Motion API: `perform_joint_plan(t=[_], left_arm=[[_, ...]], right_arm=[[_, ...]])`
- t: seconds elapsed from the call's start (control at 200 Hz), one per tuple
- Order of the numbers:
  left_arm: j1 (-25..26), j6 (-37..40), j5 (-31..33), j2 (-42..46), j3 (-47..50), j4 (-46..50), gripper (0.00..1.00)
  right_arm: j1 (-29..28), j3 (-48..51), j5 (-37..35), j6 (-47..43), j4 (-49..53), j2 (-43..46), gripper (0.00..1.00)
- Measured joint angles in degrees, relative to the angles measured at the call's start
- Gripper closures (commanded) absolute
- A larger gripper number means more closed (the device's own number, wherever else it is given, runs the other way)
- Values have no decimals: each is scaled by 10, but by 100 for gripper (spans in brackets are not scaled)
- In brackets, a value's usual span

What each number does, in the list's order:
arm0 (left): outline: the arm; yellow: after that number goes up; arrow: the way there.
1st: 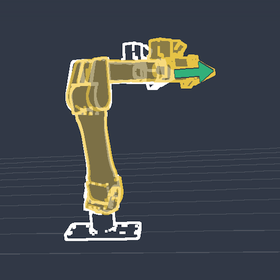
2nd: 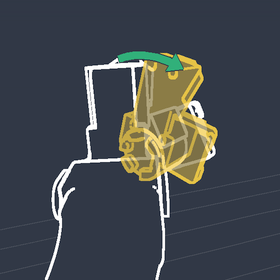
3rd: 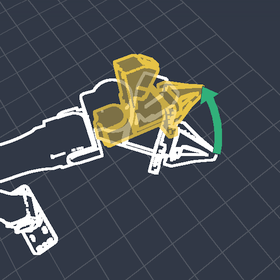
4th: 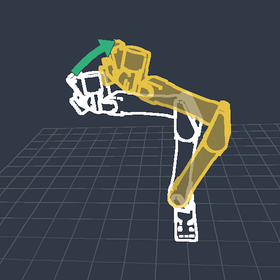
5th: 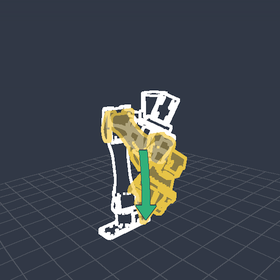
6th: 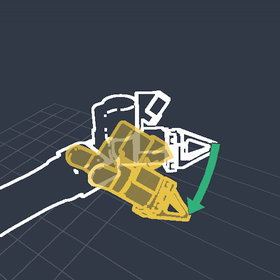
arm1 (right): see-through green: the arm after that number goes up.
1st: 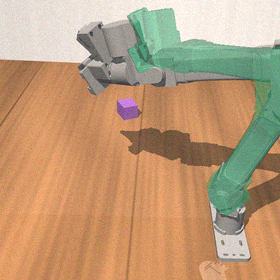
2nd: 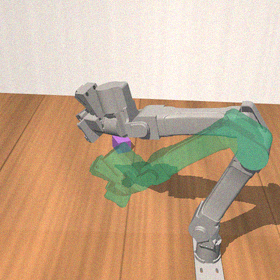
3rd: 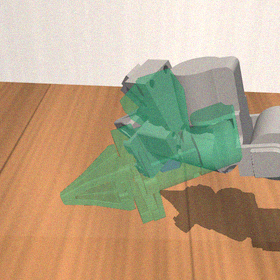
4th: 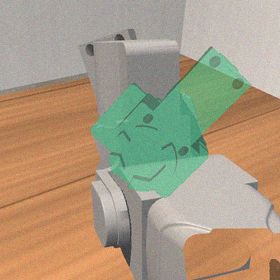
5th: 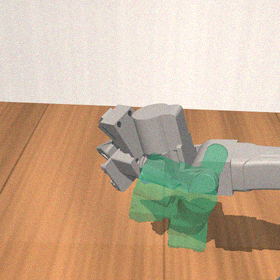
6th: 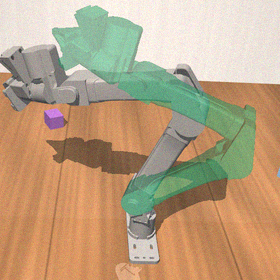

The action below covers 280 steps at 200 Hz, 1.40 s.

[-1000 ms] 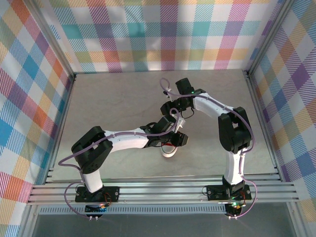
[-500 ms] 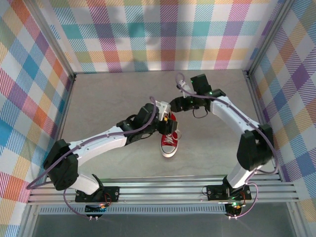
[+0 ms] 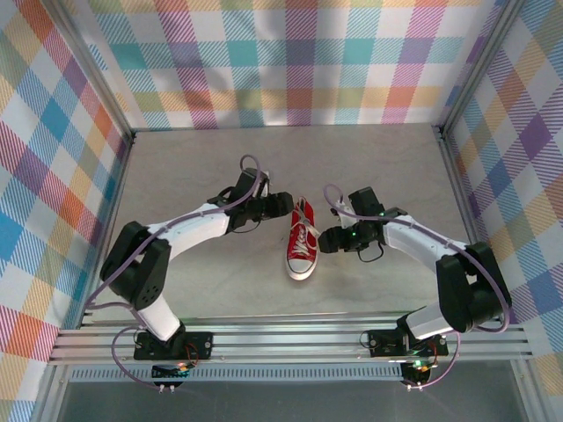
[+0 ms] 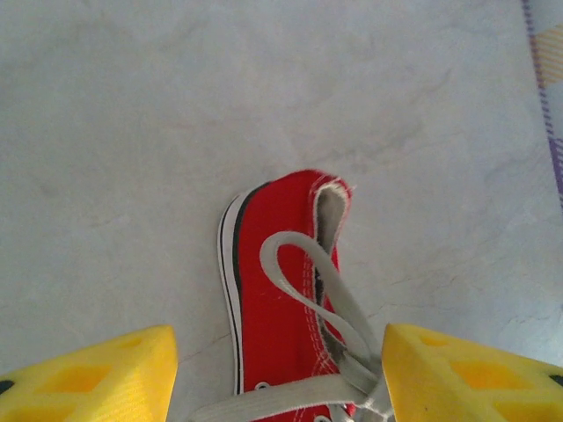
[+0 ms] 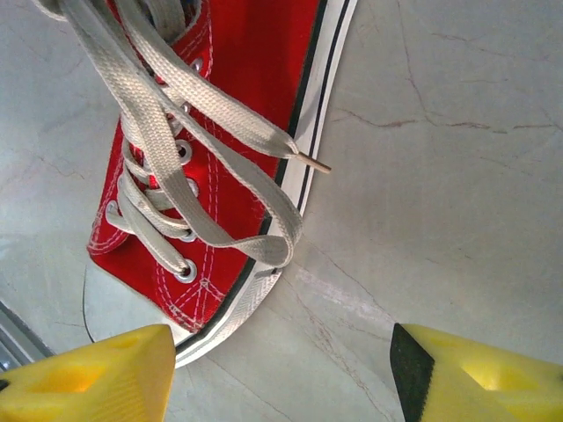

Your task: Tie the shoes

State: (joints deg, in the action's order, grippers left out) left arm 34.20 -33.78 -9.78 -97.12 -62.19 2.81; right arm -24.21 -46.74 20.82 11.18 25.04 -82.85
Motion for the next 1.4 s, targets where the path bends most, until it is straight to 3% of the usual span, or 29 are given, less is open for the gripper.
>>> perform_joint_plan(t=[0.46,0.645,0.83,0.985,1.175,1.4], left_arm=[[0,-51,-48,-89,-37,-66,38],[0,-59,-57,-103,-37,-80,46],[0,-61,-59,-107,-37,-90,61],[0,-64,-62,-108,-37,-92,75],[0,-50,-59,-108,-37,-89,98],[0,-12,-50,-91,-38,-56,100]], right_arm=[[-34,-6,11,6,-49,-60,33],[-51,-33,7,4,-49,-86,32],[-75,-51,-11,-1,-46,-98,33],[-93,-69,-51,-14,-32,-116,47],[-103,-80,-98,-32,-14,-122,75],[-110,-97,-130,-56,24,-112,89]])
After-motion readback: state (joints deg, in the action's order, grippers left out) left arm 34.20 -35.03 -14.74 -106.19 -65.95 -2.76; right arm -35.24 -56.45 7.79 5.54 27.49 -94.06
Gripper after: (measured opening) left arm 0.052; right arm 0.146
